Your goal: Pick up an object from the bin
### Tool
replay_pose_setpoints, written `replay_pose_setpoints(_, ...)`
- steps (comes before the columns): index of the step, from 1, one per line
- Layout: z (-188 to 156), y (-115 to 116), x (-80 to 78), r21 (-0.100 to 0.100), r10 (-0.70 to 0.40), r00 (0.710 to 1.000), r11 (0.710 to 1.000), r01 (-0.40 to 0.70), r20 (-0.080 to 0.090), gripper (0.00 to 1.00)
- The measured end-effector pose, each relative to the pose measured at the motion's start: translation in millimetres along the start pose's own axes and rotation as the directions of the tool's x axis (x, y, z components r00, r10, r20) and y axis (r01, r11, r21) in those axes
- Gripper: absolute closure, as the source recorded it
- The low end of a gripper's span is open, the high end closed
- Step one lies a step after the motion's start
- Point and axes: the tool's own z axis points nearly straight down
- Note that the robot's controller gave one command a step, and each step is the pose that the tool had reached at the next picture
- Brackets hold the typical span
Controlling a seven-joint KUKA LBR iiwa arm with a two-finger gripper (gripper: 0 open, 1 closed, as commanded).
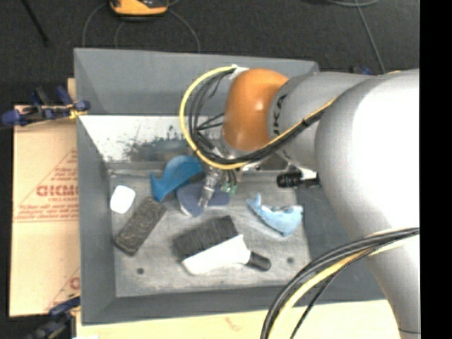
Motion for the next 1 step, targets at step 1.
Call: replay_pose_setpoints(1,-0.2,-0.7,2.0,-0.001,0.023,1.000,1.000,-0.023,0.003,1.00)
